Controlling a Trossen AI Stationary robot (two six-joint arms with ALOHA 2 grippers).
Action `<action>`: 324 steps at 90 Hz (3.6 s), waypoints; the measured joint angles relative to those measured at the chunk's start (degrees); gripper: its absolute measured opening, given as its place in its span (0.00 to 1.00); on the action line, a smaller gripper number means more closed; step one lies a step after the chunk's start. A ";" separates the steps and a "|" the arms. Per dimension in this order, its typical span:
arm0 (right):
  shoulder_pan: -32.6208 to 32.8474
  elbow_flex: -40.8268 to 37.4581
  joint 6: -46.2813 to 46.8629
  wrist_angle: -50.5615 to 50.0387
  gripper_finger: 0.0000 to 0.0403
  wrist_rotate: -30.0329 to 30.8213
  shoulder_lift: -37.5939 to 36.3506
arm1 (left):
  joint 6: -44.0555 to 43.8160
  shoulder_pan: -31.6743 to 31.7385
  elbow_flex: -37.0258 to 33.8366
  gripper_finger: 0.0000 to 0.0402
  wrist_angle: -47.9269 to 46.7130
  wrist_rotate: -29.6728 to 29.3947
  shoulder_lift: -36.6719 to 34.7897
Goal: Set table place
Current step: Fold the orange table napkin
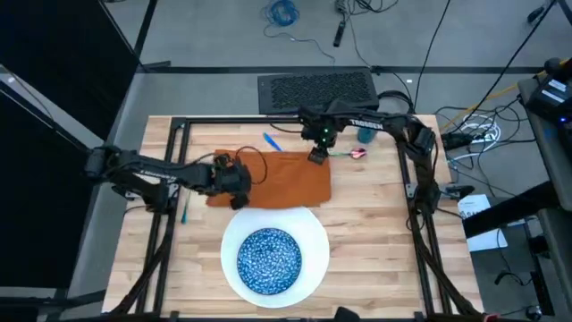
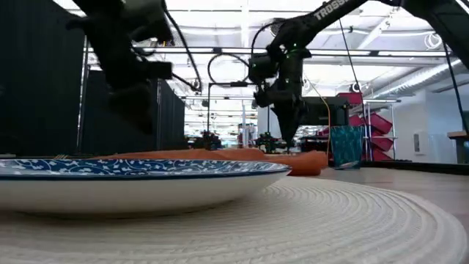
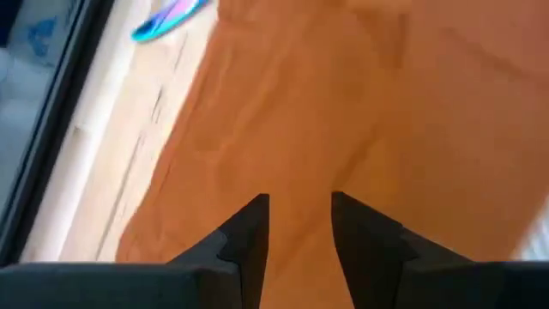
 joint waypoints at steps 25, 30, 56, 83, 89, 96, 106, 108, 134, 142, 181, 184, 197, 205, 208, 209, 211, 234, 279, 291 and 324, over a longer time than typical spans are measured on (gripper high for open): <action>1.81 2.77 -0.41 1.54 0.55 -2.48 -3.12 | 7.42 14.03 1.29 0.28 2.34 10.04 0.22; 2.61 2.74 -0.54 1.53 0.55 -3.63 -3.12 | 7.78 15.38 1.29 0.28 1.40 10.38 1.05; 7.80 2.74 -0.78 2.34 0.55 -8.12 -3.24 | 2.21 24.96 1.22 0.28 -2.86 17.33 6.22; 7.62 2.72 -0.38 1.23 0.54 -7.83 -3.34 | 1.86 27.40 1.22 0.28 -4.62 14.36 6.85; 7.39 2.72 -0.32 1.25 0.54 -7.86 -3.35 | 2.03 27.41 1.22 0.28 -4.85 12.66 6.80; 7.22 2.72 -0.18 1.23 0.54 -7.84 -3.36 | 2.06 27.44 1.24 0.28 -5.32 11.64 6.80; 7.21 2.72 -0.16 1.30 0.54 -7.82 -3.39 | 1.80 28.45 1.22 0.28 -6.96 11.32 6.80; 7.22 2.72 -0.17 1.24 0.54 -7.82 -3.39 | 1.66 28.76 1.22 0.28 -7.47 11.16 6.80; 7.21 2.70 -0.75 0.42 0.54 -7.95 -3.39 | 1.60 31.52 1.16 0.28 -8.09 15.39 6.80; 7.23 2.70 -0.88 -0.02 0.54 -7.95 -3.39 | 1.67 31.80 0.53 0.28 -8.17 15.88 6.80; 7.26 2.70 -1.63 -1.06 0.54 -8.02 -3.39 | 3.09 34.84 -3.54 0.28 -3.14 24.37 6.80; 7.26 2.70 -1.63 -1.06 0.54 -8.02 -3.39 | 3.08 34.84 -3.54 0.28 -3.01 25.07 6.80; 7.13 2.70 -1.67 -1.04 0.54 -8.04 -3.39 | 3.48 34.81 -3.54 0.28 -2.93 26.93 6.80; 7.13 2.70 -1.83 -0.95 0.54 -8.02 -3.39 | 3.60 34.82 -3.54 0.28 -2.67 26.98 6.80; 7.13 2.70 -1.83 -0.75 0.54 -8.02 -3.39 | 3.71 34.82 -3.54 0.28 -2.52 26.93 6.80; 7.13 2.70 -1.83 -0.67 0.54 -8.02 -3.39 | 3.79 34.82 -3.54 0.27 -2.50 26.91 6.80; 7.13 2.70 -1.84 -0.57 0.54 -8.02 -3.39 | 4.23 34.80 -3.54 0.27 -2.47 26.75 6.80; 6.92 2.70 -1.85 -0.25 0.54 -7.95 -3.39 | 6.92 33.17 -3.54 0.03 -2.39 23.04 6.80; 4.90 2.70 -1.59 -0.98 0.54 -7.82 -3.39 | 8.00 31.28 0.21 0.00 -3.13 21.98 2.91; 4.92 2.70 -1.37 -0.93 0.54 -7.84 -3.39 | 7.61 31.95 0.36 0.00 -6.71 18.83 2.56; 5.01 2.70 -1.46 -1.09 0.54 -8.04 -3.39 | 6.00 32.53 0.33 0.00 -9.27 13.88 2.56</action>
